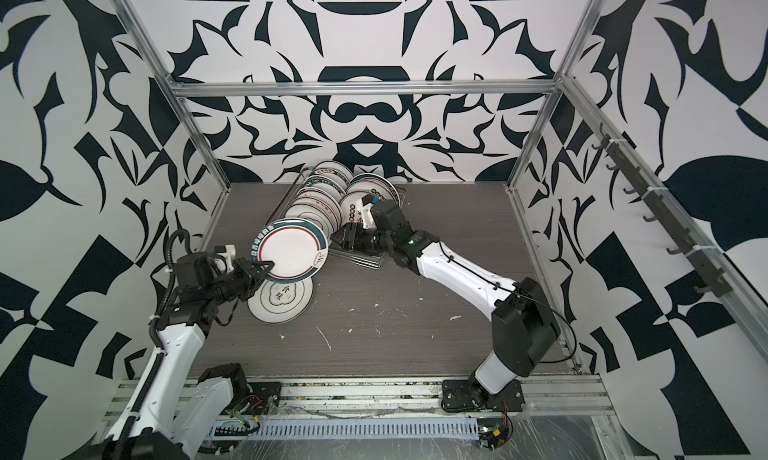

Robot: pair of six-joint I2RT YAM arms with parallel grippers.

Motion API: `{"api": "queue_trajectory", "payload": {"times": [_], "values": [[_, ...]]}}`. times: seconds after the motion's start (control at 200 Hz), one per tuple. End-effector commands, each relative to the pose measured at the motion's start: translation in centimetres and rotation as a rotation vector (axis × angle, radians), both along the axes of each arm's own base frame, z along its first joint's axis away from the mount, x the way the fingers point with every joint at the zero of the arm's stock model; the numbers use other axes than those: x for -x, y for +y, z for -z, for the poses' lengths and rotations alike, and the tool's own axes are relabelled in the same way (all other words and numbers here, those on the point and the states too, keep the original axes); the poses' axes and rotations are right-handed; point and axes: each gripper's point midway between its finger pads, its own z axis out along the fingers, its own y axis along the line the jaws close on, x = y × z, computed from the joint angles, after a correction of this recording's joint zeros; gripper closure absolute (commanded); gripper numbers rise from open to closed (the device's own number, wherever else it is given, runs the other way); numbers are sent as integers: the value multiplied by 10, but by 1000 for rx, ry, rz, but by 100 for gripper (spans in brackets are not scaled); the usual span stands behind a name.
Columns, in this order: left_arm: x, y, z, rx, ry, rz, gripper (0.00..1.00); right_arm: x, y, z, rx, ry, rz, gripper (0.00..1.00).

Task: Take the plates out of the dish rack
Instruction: 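Lay the plate on the first plate with the left gripper while the right returns, then position the right gripper at the next plate in the rack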

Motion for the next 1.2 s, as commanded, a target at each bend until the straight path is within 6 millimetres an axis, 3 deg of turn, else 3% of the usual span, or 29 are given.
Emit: {"api": "queue_trajectory", "payload": {"times": [0.0, 0.205, 0.325, 0.635, 1.195], "values": [[20, 5, 14, 54, 106, -9, 100, -4, -55, 13, 417, -125, 29, 39], [29, 20, 49, 24, 223, -96, 100, -22, -111, -3, 722, -238, 159, 38], [37, 26, 61, -20, 267, -128, 100, -27, -128, -2, 818, -264, 195, 35], [53, 29, 89, -53, 359, -141, 99, -34, -131, 8, 860, -263, 185, 35], [60, 35, 109, -98, 413, -155, 88, -36, -128, 21, 851, -236, 155, 35]]}}
